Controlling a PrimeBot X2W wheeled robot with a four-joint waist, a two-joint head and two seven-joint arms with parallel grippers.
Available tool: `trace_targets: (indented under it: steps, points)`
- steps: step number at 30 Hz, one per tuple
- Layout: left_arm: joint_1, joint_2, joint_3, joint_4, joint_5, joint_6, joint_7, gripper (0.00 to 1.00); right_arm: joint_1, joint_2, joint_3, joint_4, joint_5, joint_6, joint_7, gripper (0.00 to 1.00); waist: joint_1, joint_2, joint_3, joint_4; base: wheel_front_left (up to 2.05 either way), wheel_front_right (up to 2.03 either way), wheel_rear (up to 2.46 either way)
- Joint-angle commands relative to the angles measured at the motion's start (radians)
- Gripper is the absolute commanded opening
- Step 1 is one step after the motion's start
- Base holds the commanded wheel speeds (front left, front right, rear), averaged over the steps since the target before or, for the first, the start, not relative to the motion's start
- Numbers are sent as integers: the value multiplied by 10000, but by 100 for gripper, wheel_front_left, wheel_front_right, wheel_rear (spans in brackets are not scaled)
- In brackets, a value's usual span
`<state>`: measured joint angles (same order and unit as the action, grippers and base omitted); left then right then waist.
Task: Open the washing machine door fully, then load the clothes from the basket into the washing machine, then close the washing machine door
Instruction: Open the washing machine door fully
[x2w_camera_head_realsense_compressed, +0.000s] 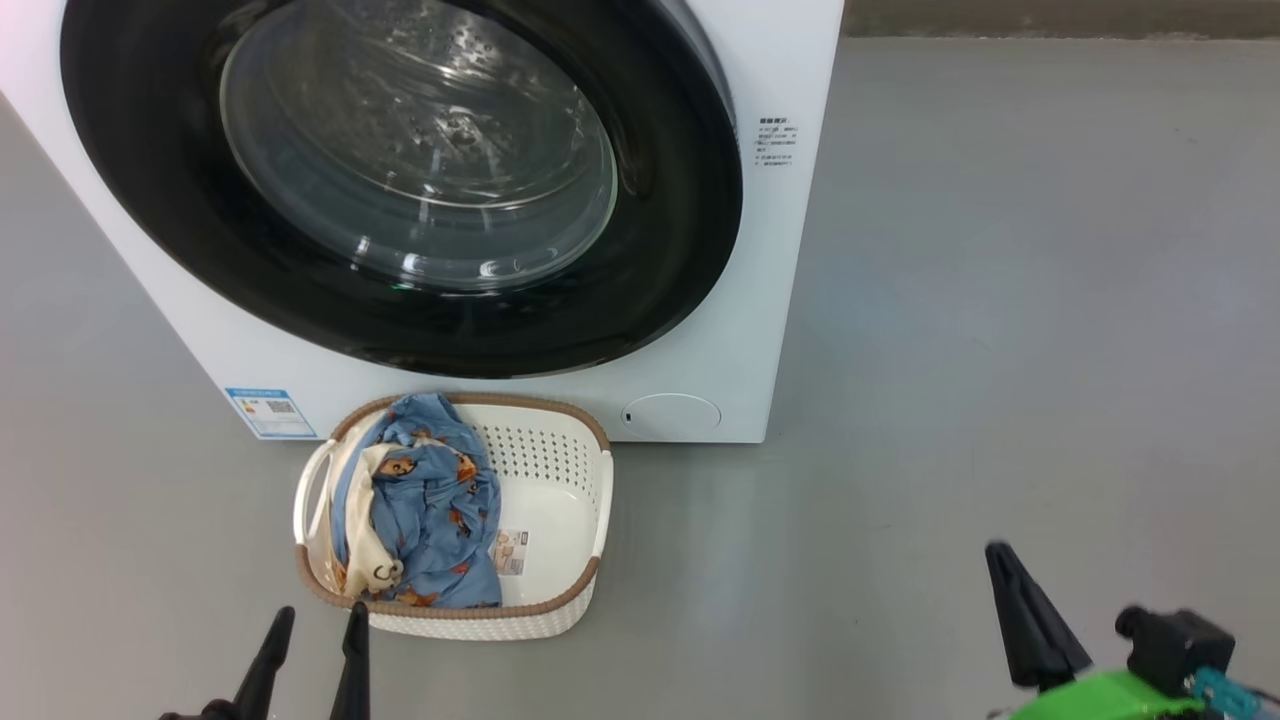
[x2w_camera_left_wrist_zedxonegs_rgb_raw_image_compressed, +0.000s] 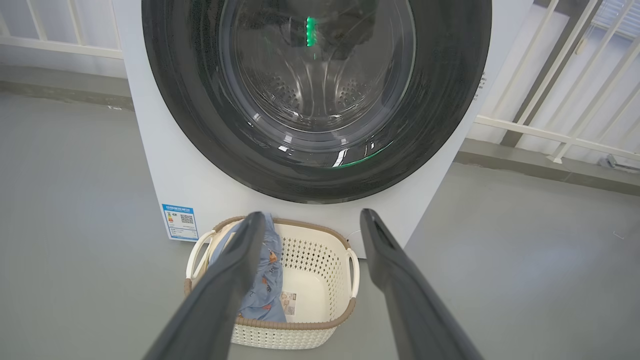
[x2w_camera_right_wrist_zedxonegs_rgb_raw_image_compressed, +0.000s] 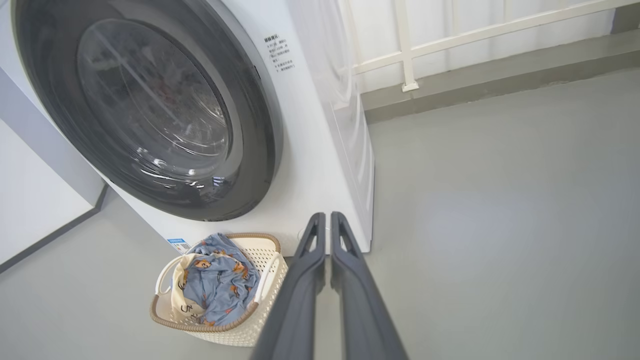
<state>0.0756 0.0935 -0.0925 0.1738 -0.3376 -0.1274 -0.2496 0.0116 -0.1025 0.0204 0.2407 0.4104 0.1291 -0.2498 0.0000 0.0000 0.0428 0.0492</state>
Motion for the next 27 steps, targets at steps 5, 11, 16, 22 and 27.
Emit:
trace_targets:
  steps: [5, 11, 16, 22, 27]
  points:
    - [-436, 18, 143, -251, -22, -33, -122, 100, -1468, 64, 435, -480, 917, 16, -120, 0, 0, 0, 167, 123, 0, 0, 0]
    - [-667, -63, -219, -230, -71, -33, -122, 100, -3185, 264, 197, -532, 2896, 16, -120, 0, 0, 0, 451, 436, 0, 0, 0]
    - [-928, -94, -512, -228, -158, -33, -122, 100, -4440, 133, 67, -283, 4192, 16, -120, 0, 0, 0, 734, 773, 0, 0, 0]
    - [-1267, -151, -798, -222, -288, -33, -122, 100, -6092, -540, 78, 415, 5434, 16, -120, 0, 0, 0, 1210, 1333, 0, 0, 0]
    - [-1518, -205, -1001, -185, -366, -33, -122, 100, -7229, -1251, 652, 1146, 7133, 16, -10, 0, 0, 0, 1629, 1748, 0, 0, 0]
